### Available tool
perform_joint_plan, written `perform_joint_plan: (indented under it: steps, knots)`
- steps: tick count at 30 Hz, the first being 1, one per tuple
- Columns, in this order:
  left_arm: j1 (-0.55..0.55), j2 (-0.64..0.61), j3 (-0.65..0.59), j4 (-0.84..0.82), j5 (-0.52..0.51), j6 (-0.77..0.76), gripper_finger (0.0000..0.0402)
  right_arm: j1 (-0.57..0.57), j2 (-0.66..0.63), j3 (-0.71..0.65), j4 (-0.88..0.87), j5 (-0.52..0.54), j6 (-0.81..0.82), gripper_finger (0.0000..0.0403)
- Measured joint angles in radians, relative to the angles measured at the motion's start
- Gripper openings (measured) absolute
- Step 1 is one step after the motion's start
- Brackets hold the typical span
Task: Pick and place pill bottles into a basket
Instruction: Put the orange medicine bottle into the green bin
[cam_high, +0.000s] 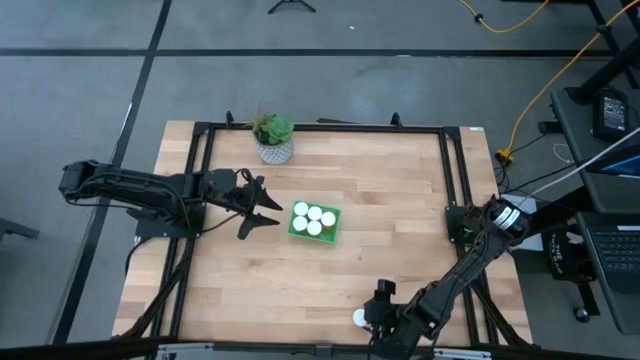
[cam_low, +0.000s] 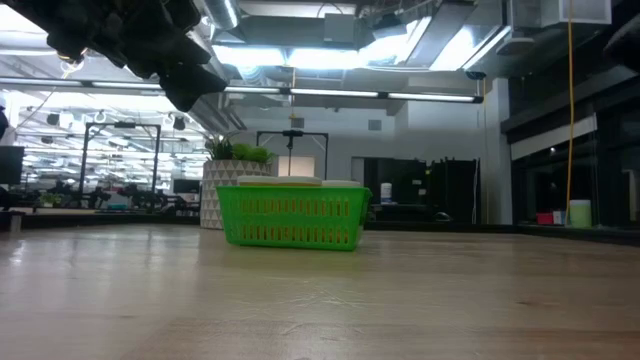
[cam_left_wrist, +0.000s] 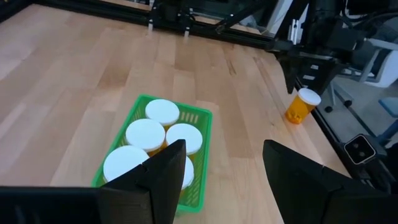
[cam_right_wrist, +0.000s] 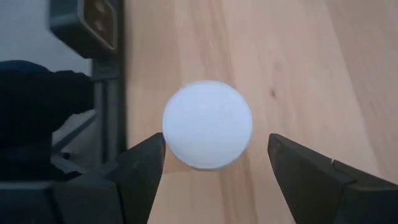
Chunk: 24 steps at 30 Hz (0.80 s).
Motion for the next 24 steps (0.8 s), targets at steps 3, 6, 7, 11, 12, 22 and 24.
perform_joint_plan:
  steps: [3, 6, 7, 11, 12, 22, 24]
  knots:
    - [0.0, 0.0, 0.0, -0.001, 0.0, -0.001, 0.021, -0.009, 0.0, -0.004, 0.012, 0.0, -0.024, 0.0287]
    - [0.0, 0.0, 0.0, -0.002, 0.0, 0.0, 0.021, -0.016, 0.0, -0.003, 0.032, -0.013, -0.041, 0.0287]
    - [0.0, 0.0, 0.0, -0.002, 0.0, 0.0, 0.021, -0.019, 0.0, -0.003, 0.029, -0.024, -0.043, 0.0287]
    - [0.0, 0.0, 0.0, -0.002, 0.0, -0.001, 0.021, -0.026, 0.005, -0.004, 0.031, -0.026, -0.053, 0.0287]
    - [0.0, 0.0, 0.0, -0.002, 0.0, -0.001, 0.021, -0.027, 0.011, -0.004, 0.031, -0.026, -0.054, 0.0287]
    - [0.0, 0.0, 0.0, -0.003, 0.0, -0.002, 0.021, -0.048, 0.035, -0.004, 0.074, -0.062, -0.103, 0.0287]
    - [0.0, 0.0, 0.0, -0.003, 0.0, -0.002, 0.021, -0.047, 0.035, -0.004, 0.073, -0.062, -0.103, 0.0287]
